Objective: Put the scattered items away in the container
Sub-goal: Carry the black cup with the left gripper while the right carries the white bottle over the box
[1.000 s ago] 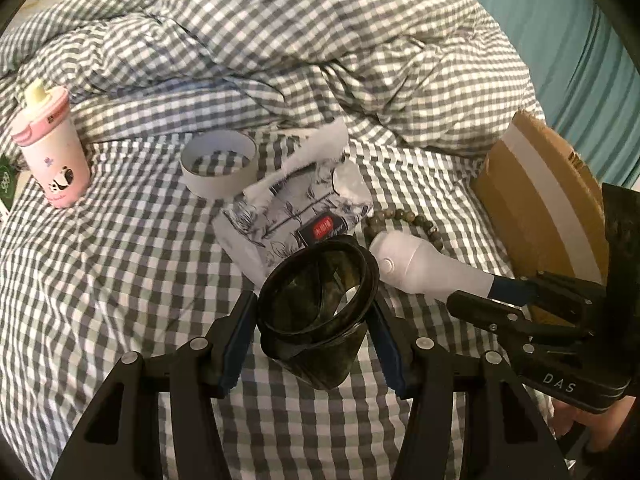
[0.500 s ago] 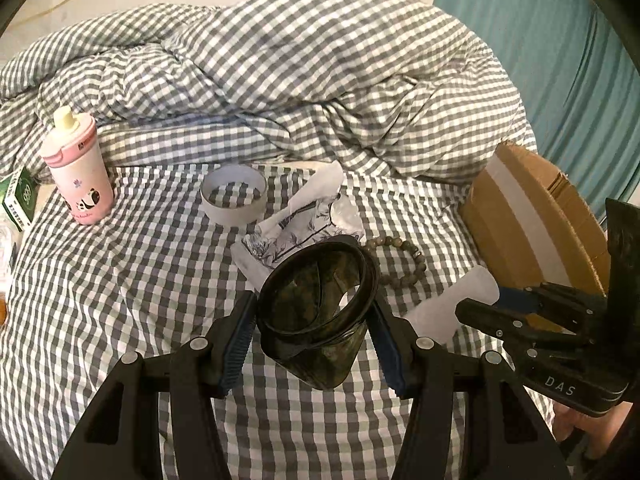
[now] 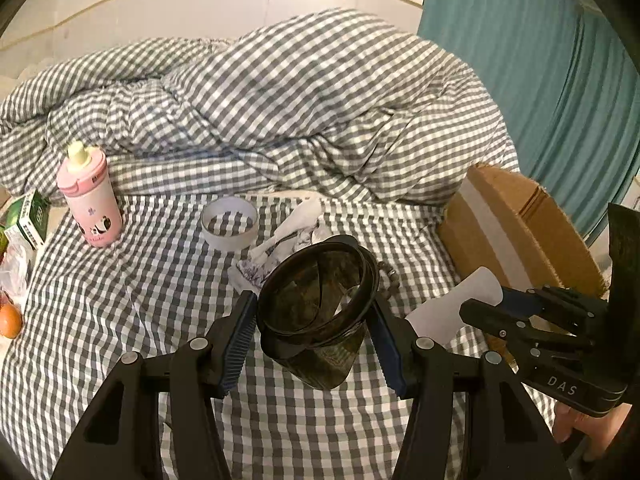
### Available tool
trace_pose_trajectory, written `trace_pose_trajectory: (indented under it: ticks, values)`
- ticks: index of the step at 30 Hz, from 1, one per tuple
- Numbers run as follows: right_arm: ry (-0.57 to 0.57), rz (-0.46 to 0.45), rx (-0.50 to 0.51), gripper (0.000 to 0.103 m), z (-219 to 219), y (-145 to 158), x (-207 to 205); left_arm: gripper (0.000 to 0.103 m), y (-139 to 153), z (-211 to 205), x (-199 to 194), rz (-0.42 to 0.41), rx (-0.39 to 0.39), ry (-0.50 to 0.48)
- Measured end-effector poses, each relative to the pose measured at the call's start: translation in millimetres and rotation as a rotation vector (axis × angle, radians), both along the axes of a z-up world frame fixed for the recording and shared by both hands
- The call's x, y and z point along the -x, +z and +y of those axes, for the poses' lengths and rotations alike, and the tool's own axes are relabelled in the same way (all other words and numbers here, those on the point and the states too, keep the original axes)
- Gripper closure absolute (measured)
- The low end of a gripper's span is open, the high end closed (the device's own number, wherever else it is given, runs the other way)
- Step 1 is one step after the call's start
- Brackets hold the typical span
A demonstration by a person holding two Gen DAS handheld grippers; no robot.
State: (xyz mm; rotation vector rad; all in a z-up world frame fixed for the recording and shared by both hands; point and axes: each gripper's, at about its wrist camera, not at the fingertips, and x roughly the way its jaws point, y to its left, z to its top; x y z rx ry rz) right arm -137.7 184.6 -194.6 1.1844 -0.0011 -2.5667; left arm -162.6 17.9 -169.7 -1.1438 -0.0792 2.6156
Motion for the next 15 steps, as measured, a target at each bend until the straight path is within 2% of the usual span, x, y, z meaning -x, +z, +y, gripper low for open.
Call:
trace_pose_trajectory:
  ticks: [15]
  values:
    - [-0.034,0.118,-0.010,0.071,10,62,-48,0.047,57,7,-46,0.111,-0.003,0.003]
